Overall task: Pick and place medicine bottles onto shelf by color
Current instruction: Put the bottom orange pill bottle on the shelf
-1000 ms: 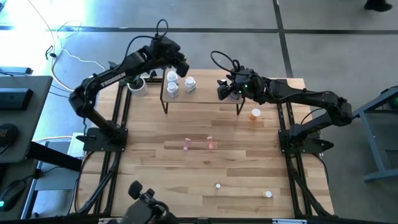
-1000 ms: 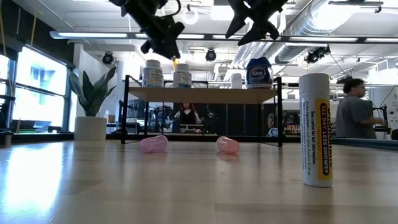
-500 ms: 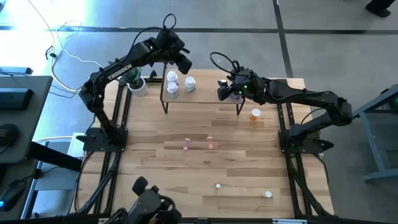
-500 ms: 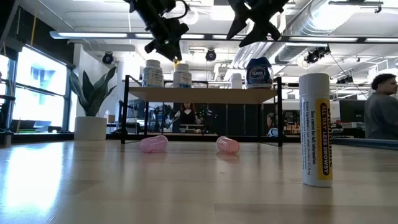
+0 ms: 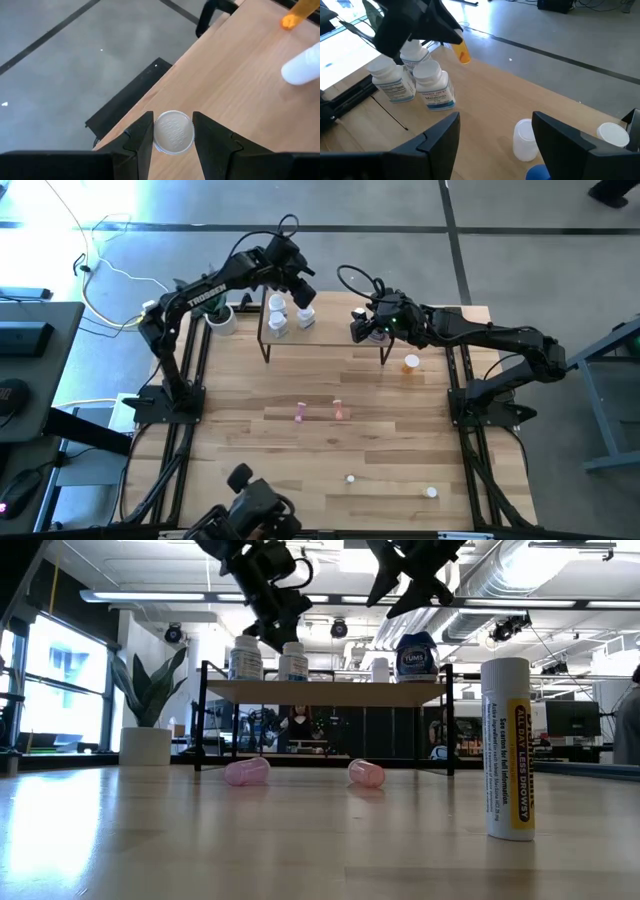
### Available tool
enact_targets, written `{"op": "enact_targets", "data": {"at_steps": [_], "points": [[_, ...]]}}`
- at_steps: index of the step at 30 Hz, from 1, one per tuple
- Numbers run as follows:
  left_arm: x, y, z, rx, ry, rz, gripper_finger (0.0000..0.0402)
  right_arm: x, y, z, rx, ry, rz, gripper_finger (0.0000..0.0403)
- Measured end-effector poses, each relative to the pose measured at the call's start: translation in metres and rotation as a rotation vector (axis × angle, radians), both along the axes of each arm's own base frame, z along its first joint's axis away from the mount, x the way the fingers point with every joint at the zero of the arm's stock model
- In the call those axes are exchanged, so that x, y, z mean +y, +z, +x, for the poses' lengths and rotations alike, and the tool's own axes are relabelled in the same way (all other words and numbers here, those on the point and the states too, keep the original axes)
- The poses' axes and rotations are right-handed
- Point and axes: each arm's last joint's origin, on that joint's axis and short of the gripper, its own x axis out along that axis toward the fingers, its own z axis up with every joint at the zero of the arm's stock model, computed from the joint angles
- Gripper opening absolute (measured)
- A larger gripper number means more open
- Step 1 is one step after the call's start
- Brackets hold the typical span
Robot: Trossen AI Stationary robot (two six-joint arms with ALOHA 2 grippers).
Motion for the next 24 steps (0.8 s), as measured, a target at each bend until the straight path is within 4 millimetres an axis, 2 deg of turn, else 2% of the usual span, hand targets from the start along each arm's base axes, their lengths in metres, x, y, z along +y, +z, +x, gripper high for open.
{"op": "enact_targets", "data": {"at_steps": [13,24], "points": [[0.004,-0.018,0.010,0.007,-0.025,-0.068,0.0117,0.000,0.000,0.000,0.006,0.004,-0.005,0.0239],[0.003,-0.020,0.008,0.030,-0.025,-0.087,0.0117,0.000,0.000,0.000,0.006,0.005,-0.005,0.0239]]}}
